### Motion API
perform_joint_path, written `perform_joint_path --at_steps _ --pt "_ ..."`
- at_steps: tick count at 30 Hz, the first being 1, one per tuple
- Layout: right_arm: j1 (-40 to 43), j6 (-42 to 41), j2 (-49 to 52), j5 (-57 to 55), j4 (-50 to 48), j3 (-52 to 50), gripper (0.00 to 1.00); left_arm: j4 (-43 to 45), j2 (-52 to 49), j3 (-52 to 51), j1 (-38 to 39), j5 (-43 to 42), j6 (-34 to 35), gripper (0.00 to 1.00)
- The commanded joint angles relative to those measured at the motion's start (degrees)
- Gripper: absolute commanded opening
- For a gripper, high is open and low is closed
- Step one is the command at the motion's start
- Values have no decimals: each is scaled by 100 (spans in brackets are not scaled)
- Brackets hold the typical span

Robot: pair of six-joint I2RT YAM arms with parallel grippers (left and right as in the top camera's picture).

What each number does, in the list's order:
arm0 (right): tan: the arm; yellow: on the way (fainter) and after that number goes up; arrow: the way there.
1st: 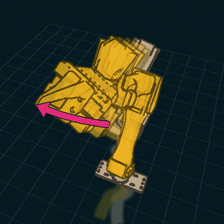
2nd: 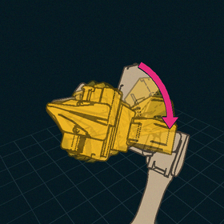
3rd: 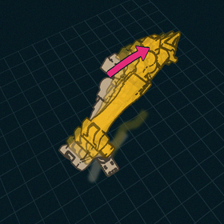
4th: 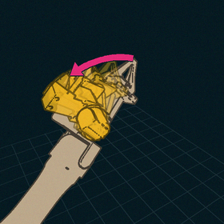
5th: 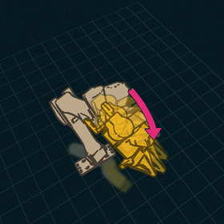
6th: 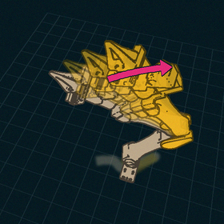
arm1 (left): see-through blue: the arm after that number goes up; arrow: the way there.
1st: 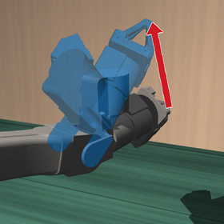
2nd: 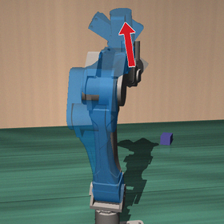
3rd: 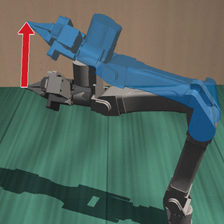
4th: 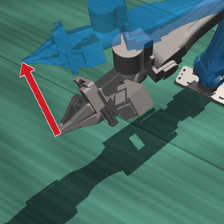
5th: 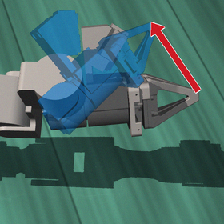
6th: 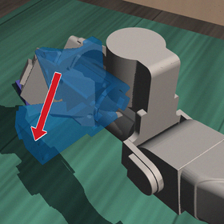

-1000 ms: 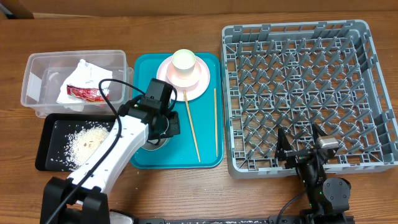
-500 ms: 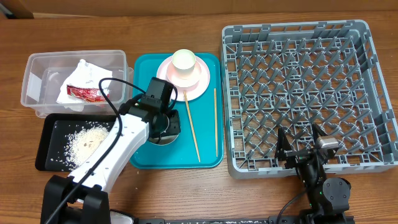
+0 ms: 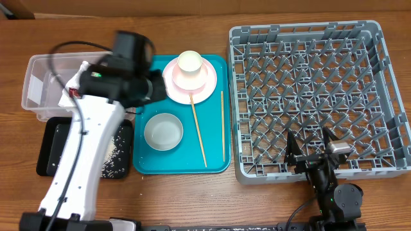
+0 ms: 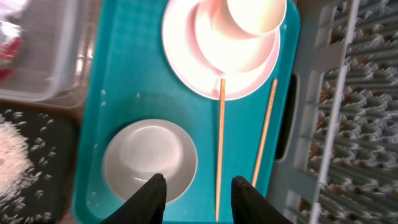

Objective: Sort waste into correct bins and load items into the dishwasher

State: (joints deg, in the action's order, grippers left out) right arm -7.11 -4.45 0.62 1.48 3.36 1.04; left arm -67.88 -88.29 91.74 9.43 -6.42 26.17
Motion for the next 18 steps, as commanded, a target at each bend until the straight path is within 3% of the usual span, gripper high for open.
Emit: perform_joint_path --at_steps 1,4,7,9,10,11,18 --pt "11 13 -46 11 -278 -57 100 -367 50 669 -577 -894 -544 37" --pt "11 -24 -46 260 -393 -57 100 -540 127 841 -1228 -1777 -911 38" --pt "11 -68 -46 1104 -1174 -57 100 -588 162 839 -1952 -2203 -986 43" --pt "11 -68 -46 1687 -1574 -55 100 -748 142 835 -2284 -2210 -986 56" --pt "11 -76 -46 1849 -1709 -37 100 -841 142 822 -2433 -2197 -988 68" --pt "11 -166 -46 1878 -1685 26 100 -914 142 804 -2531 -2135 -990 100" --pt "11 -457 479 1880 -577 1381 100 -1117 142 800 -2708 -1335 -988 100"
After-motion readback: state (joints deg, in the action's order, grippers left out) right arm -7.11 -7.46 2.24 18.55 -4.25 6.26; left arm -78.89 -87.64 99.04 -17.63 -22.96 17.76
